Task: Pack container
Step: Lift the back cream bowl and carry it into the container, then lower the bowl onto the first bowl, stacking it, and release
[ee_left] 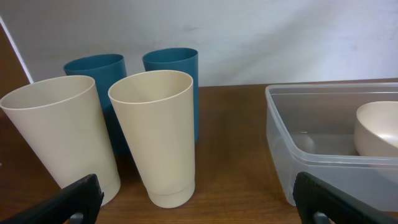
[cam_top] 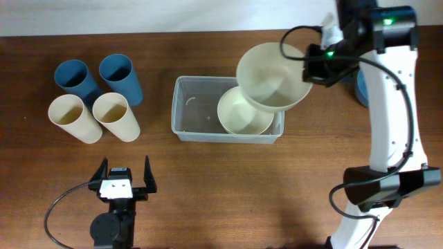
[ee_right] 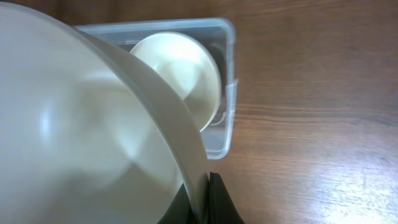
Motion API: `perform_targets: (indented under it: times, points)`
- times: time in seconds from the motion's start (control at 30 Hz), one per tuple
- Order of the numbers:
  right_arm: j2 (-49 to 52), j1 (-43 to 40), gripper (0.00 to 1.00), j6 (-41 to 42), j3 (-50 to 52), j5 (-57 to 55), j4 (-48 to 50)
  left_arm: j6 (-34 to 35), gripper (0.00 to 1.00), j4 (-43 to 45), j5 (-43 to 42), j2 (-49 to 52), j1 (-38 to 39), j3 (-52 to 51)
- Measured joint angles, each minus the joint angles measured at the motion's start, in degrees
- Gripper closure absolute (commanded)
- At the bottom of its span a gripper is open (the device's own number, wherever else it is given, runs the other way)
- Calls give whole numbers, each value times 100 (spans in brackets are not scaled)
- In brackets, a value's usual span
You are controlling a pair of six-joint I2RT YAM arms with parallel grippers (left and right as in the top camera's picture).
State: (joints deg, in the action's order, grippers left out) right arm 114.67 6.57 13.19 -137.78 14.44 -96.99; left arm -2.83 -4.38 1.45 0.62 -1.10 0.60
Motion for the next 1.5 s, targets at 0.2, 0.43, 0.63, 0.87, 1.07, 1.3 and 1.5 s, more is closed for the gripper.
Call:
perform_targets:
  times: [0.2, 0.43, 0.63, 0.87, 1.07, 1.3, 1.5]
  points:
    - [0, 516, 96, -109, 313, 4, 160, 0, 0, 2, 0, 0, 0, 0]
    - [0, 544, 96, -114, 1132, 2, 815, 0, 0, 2, 2, 0, 0, 0]
    - [0, 544, 96, -109, 1902, 4, 1423, 0, 0, 0, 0, 0, 0, 0]
    - [0, 544, 96, -111, 2752, 7, 2214, 0, 0, 0, 2, 0, 0, 0]
    - [0, 544, 96, -116, 2962, 11, 2586, 0, 0, 2, 0, 0, 0, 0]
    - [0, 544, 96, -118, 3093, -9, 2942, 0, 0, 2, 0, 0, 0, 0]
    - [0, 544, 96, -114, 3401, -90, 3185, 0, 0, 2, 2, 0, 0, 0]
